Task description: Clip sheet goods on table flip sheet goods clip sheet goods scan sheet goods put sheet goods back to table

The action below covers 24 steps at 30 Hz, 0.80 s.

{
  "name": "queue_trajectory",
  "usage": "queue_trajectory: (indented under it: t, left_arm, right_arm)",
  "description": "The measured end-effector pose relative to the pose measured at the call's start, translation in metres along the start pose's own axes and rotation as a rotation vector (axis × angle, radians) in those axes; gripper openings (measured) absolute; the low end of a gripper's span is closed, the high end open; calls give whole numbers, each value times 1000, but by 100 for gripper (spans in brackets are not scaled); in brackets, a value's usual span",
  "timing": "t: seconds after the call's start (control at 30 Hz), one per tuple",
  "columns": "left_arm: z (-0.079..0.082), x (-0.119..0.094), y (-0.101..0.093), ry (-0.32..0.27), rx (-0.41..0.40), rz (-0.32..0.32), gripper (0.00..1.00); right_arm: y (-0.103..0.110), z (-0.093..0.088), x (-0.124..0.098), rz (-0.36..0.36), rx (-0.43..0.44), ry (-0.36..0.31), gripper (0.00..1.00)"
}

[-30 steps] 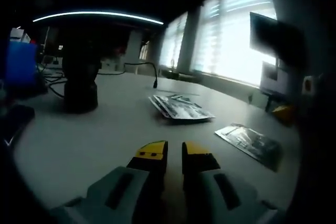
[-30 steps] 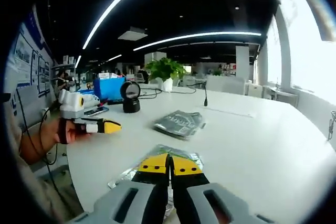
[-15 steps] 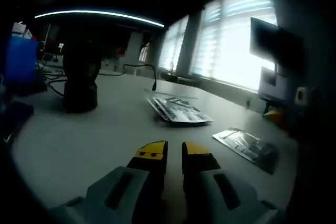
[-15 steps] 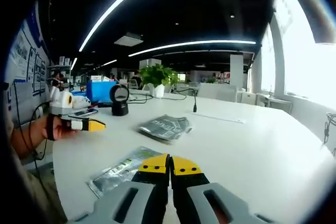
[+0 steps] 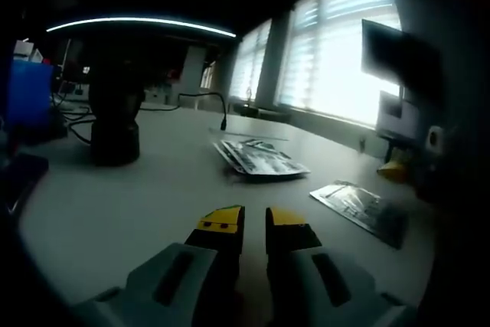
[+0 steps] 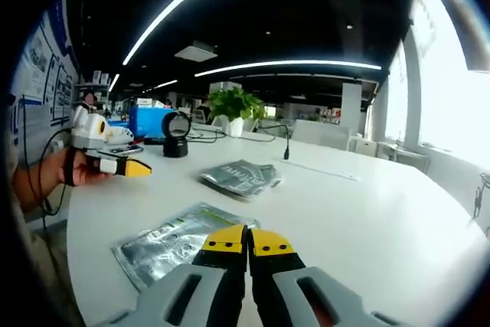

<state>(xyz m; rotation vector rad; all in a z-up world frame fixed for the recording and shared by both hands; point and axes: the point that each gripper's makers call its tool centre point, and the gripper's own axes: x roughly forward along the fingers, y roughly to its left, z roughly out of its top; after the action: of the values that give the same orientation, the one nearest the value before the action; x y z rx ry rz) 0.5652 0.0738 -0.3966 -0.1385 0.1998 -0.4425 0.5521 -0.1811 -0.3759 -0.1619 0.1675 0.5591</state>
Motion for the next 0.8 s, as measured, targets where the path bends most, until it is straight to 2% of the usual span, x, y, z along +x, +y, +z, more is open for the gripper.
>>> queue_trajectory:
  t: [0.8]
  left_arm:
    - [3, -1, 1, -19, 15, 10, 4]
  right_arm:
    - [-15, -15, -4, -28, 48, -28, 0]
